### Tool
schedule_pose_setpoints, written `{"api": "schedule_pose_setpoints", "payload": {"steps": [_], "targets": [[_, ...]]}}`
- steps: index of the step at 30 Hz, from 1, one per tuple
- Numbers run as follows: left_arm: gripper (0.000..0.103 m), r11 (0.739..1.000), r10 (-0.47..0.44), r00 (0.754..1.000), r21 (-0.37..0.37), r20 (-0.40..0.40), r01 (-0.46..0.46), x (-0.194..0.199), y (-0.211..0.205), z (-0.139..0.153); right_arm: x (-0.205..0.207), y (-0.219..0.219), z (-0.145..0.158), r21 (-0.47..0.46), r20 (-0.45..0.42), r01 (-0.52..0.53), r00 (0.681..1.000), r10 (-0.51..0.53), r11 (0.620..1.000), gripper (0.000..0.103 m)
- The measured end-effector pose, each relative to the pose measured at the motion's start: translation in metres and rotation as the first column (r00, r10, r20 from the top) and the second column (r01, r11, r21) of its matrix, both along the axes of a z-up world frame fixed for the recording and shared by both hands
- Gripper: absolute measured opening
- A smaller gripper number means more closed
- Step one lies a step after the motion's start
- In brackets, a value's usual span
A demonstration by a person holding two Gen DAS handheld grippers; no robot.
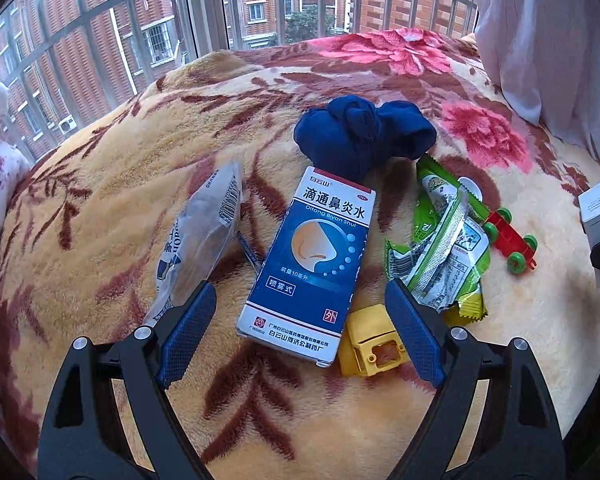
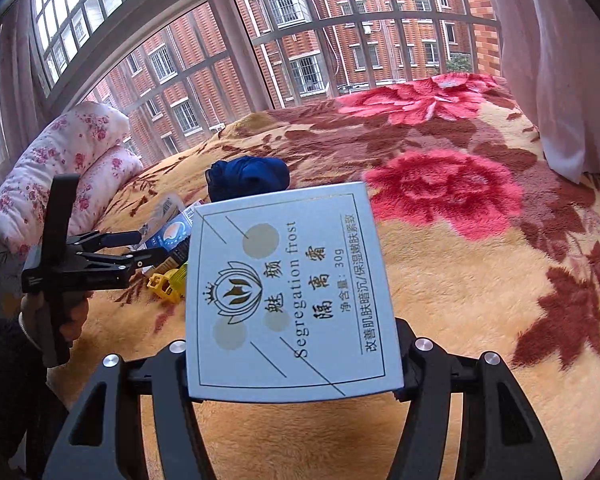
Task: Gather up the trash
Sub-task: 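Grasp the blue nasal-spray box with the left gripper and lift it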
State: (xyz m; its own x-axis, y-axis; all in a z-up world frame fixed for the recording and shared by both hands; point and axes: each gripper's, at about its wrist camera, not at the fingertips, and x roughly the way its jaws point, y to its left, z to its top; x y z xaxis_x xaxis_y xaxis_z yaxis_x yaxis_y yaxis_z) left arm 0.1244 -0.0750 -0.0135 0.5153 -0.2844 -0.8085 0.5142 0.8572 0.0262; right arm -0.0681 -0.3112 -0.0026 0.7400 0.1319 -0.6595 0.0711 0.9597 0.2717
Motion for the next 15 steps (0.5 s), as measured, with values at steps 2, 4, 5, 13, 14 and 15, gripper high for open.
{"api": "schedule_pose_setpoints", "payload": {"steps": [2,4,5,13,14,15], "targets": [[0.084,1.000,-0.005,1.000,0.017,-0.009,0.005,0.006,-0.001,-0.006,-0.002,0.000,0.000,-0.003,0.004,0.006,1.000,-0.006,1.000,0.061],[0.084,1.000,-0.018,1.000,0.022,-0.019,0.019,0.012,-0.002,-0.010,-0.003,0.000,-0.001,-0.002,0.004,0.010,1.000,-0.010,1.000,0.061],[0.084,0.999,-0.025,0.999,0.026,-0.023,0.025,0.015,-0.004,-0.011,-0.003,0.000,-0.002,0.002,0.003,0.012,1.000,-0.012,1.000,0.061],[0.071,0.996,-0.053,0.997,0.062,-0.052,0.057,0.038,-0.023,-0.024,-0.003,0.001,-0.005,0.028,0.008,0.014,1.000,-0.014,1.000,0.061],[0.069,0.997,-0.049,0.997,0.063,-0.054,0.052,0.042,-0.024,-0.024,-0.002,0.002,-0.005,0.031,0.008,0.013,1.000,-0.013,0.999,0.061],[0.062,0.997,-0.042,0.998,0.056,-0.051,0.045,0.045,-0.024,-0.023,-0.002,0.002,-0.006,0.033,0.009,0.014,1.000,-0.014,0.999,0.061]]}}
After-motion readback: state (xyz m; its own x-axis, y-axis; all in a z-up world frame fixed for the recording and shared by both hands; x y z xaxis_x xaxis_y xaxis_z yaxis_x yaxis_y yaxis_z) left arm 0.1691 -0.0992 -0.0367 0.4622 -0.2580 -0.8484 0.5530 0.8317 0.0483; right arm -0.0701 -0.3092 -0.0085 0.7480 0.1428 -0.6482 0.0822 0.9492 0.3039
